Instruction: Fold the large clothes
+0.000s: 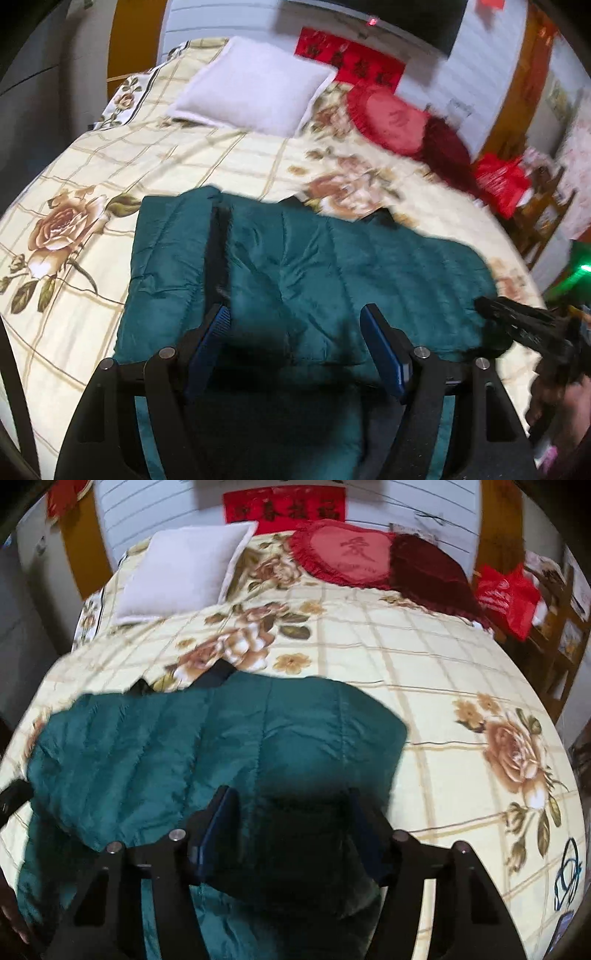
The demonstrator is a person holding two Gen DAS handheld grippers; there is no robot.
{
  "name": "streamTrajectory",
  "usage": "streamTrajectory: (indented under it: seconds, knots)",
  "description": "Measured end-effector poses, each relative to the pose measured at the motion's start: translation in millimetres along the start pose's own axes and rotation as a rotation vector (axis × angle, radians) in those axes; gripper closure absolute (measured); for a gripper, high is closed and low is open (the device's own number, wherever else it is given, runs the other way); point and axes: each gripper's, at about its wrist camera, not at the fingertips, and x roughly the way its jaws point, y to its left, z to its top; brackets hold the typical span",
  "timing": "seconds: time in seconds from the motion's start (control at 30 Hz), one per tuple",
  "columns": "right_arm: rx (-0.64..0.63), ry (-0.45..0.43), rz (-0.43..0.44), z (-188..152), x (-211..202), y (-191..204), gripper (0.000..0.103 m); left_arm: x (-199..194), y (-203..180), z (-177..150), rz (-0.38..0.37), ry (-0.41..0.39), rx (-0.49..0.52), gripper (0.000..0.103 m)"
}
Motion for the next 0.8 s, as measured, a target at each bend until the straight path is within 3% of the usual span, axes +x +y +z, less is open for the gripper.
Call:
streamTrajectory:
  seconds: [0.13,0.27,0.4,0.53,0.7,0.8]
  knots:
    - [-0.096,0.002,-0.057,-18,22,28,0.037,27,14,-1,0.076,0.046,0.001,0.048]
    - [-0.08,0.01,-0.021,-12,11,22,0.037,32,32,-3,0.059,0.072,-0.062,0.048]
    - [-0.001,-0.042,0.047,-3,-17,5,0.037,6,32,4,0.019,0.006,-0.077,0.048]
    - [0.009,-0.083,0.054,16,-26,7,0.037,-3,24,22,0.004,-0.047,-0.079,0.048]
    - [0.002,-0.055,0.079,31,-3,31,0.033,28,15,39,0.062,-0.028,-0.056,0.048]
    - [-0.032,-0.021,0.09,32,17,51,0.033,52,19,38,0.105,0.05,-0.056,0.048]
